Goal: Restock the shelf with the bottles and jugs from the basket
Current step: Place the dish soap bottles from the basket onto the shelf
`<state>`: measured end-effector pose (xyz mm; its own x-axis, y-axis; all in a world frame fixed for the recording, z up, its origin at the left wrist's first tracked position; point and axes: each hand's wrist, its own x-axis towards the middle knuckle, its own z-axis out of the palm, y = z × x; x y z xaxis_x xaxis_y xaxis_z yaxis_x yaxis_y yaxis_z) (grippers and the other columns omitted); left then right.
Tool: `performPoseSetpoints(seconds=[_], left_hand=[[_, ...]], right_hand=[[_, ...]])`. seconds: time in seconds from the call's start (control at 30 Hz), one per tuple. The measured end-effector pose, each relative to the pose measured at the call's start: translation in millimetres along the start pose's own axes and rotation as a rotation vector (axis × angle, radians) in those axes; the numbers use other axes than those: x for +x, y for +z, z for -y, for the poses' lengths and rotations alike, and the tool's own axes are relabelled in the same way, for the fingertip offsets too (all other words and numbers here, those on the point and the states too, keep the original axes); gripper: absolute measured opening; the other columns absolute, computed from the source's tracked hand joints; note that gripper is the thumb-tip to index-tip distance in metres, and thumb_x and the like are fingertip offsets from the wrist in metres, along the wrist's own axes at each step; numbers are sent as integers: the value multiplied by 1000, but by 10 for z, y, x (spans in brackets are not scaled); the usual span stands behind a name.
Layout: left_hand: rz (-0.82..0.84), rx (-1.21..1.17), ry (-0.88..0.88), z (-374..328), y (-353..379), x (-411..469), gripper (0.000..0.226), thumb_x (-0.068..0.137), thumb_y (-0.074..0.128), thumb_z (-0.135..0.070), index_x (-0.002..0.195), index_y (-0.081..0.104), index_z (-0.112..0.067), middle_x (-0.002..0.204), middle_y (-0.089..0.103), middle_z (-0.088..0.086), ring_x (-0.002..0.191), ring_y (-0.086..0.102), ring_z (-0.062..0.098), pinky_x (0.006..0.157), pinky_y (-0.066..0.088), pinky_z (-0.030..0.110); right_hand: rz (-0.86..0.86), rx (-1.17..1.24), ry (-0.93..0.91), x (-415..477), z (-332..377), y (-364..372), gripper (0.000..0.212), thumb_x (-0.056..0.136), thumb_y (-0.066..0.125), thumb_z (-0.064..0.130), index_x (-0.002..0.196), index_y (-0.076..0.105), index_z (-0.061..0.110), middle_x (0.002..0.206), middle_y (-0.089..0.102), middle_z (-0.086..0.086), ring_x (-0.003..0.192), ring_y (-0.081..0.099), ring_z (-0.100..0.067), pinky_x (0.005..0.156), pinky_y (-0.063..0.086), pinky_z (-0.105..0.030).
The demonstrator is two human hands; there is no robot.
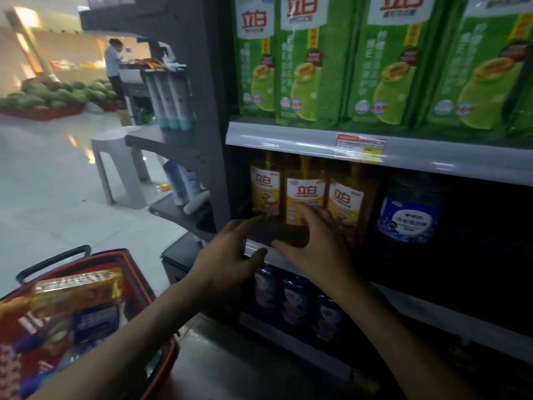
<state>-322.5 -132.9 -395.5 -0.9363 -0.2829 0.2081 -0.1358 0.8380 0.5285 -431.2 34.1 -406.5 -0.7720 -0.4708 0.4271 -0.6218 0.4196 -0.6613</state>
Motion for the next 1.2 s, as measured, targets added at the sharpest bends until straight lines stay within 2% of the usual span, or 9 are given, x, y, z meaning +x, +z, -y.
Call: performPoseSetpoints(seconds=[0.07, 0.2, 0.33, 0.4, 0.6, 0.73, 0.8, 1.0, 1.2], left_hand=[[24, 175, -34, 155, -162, -204, 80, 84, 50, -63, 157, 30, -41, 158, 39, -6, 137, 49, 18, 105, 49, 40], [30, 366, -83, 563, -445, -680, 86, 84, 41, -72, 161, 16, -43, 167, 27, -4, 149, 34, 21, 116, 40, 44], [5, 471, -169, 1008, -640, -1173, 85, 86, 47, -69, 162, 22, -39, 164, 35, 1, 148, 37, 24, 118, 37, 44], [3, 480, -236, 1272, -698, -1409, 85, 85, 46, -70, 161, 27, -37, 161, 39, 0, 146, 41, 24, 116, 40, 44], [115, 551, -464, 2133, -754, -2092, 93, 80, 29, -76, 163, 20, -35, 161, 38, 1, 145, 41, 25, 115, 38, 43], [127, 572, -566, 2473, -809, -2294, 87, 87, 42, -68, 163, 23, -30, 162, 38, 4, 147, 38, 25, 117, 35, 46], [97, 571, -569, 2592, -822, -2388, 86, 88, 40, -69, 162, 25, -28, 162, 40, 4, 147, 38, 25, 117, 35, 48], [94, 559, -565, 2740, -898, -2499, 90, 92, 44, -70, 165, 11, -29, 166, 26, 3, 154, 23, 24, 125, 20, 52], [62, 529, -566, 2811, -975, -2354, 89, 95, 44, -69, 164, 7, -26, 167, 22, 7, 155, 18, 28, 125, 18, 54]], right_hand=[[99, -47, -57, -28, 161, 123, 91, 79, 79, 53, 154, 33, 32, 157, 29, 4, 143, 31, -16, 117, 36, -39], [361, -160, -84, -101, 466, 454, 112, 79, 74, 63, 159, -1, 41, 167, -10, 8, 156, -1, -23, 124, 20, -48], [534, -284, -153, -186, 790, 806, 111, 83, 68, 64, 158, -10, 39, 169, -17, -2, 155, -17, -27, 127, 6, -50], [580, -336, -218, -243, 905, 988, 111, 85, 66, 64, 159, -11, 36, 169, -14, -5, 155, -15, -30, 127, 4, -49], [665, -353, -398, -441, 1082, 1578, 108, 87, 63, 63, 162, -5, 27, 168, 7, -8, 156, 2, -28, 126, 9, -47], [744, -286, -417, -494, 1167, 2072, 107, 76, 51, 75, 161, 7, 27, 159, 31, -5, 148, 28, -25, 121, 27, -46], [774, -293, -432, -488, 1217, 2376, 105, 75, 54, 75, 160, 13, 28, 152, 37, -4, 141, 37, -24, 117, 34, -46], [838, -395, -558, -435, 1614, 3366, 98, 85, 70, 56, 159, 17, 23, 154, 36, -7, 142, 34, -26, 118, 32, -43], [778, -399, -532, -209, 1908, 4429, 107, 81, 76, 54, 159, 10, 23, 160, 25, -16, 150, 22, -37, 120, 27, -54]])
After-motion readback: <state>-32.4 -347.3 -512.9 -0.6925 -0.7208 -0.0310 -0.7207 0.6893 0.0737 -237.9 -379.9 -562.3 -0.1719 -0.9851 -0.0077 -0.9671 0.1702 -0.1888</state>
